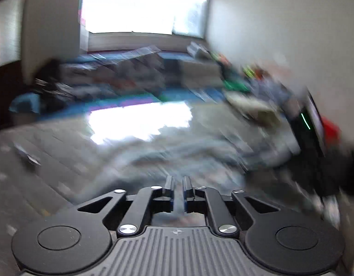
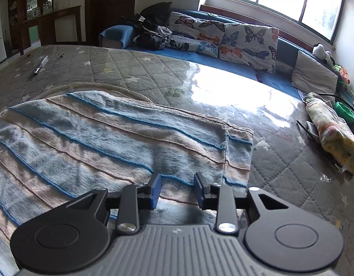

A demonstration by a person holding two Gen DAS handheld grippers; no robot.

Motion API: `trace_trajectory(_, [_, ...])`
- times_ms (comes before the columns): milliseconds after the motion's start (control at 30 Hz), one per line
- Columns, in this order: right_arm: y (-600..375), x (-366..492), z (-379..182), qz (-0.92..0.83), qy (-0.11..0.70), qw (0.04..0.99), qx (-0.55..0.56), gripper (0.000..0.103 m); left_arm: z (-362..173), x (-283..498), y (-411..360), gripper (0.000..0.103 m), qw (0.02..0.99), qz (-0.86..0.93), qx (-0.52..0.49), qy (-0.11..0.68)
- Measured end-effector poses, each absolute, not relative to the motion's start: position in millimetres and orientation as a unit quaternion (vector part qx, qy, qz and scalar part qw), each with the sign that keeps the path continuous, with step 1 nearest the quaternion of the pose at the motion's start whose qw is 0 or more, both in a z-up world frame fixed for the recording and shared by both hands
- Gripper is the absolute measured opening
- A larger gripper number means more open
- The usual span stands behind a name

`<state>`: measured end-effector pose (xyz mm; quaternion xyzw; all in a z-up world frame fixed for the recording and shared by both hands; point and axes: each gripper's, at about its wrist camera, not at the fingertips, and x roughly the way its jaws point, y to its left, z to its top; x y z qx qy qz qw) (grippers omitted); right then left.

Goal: Fold clothes

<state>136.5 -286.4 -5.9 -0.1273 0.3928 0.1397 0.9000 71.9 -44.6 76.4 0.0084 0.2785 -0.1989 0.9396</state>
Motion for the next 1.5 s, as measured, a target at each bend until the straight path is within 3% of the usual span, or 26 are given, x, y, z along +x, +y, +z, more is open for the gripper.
trace_trajectory(67, [-286,137,-6,0.140,0.393,0.900,-0.128,0.032,79,86,-33,0.023,0.945,-0.167,0.014,0.283])
trace_trajectory(100, [-286,137,-6,0.140,0.393,0.900,-0.128,0.033,77,93,-30,0.037,0.944,-0.157,0.020,0.288])
trace_trajectory(167, [-286,137,-6,0.141,0.392,0.900,-0.128,0.034,68,106,-26,0.051,0.942,-0.140,0.034,0.303])
trace_trajectory(367, [-287,136,-6,0.143,0.391,0.900,-0.132,0.035,35,136,-19,0.051,0.929,-0.121,0.047,0.346])
trace_trajectory(467, [-287,136,-5,0.146,0.390,0.899,-0.134,0.035,22,143,-18,0.047,0.923,-0.121,0.051,0.362])
trace_trajectory(500, [-286,135,-4,0.148,0.388,0.900,-0.133,0.035,18,143,-18,0.031,0.921,-0.122,0.053,0.366])
trace_trajectory(567, [-285,132,0,0.154,0.383,0.901,-0.133,0.035,13,143,-18,0.011,0.919,-0.124,0.055,0.370])
trace_trajectory(633, [-282,129,6,0.163,0.377,0.902,-0.131,0.035,17,137,-17,0.005,0.923,-0.126,0.051,0.361])
trace_trajectory(833, [-266,118,33,0.204,0.350,0.907,-0.113,0.035,38,98,-38,0.003,0.927,-0.174,0.051,0.328])
trace_trajectory(1033, [-232,110,46,0.261,0.330,0.901,-0.100,0.035,17,72,-68,0.003,0.910,-0.219,0.067,0.346])
trace_trajectory(1267, [-190,112,31,0.300,0.322,0.889,-0.122,0.035,8,59,-71,0.003,0.896,-0.245,0.062,0.365])
trace_trajectory(1500, [-189,114,6,0.296,0.360,0.876,-0.125,0.035,43,53,-41,0.008,0.920,-0.227,0.022,0.318])
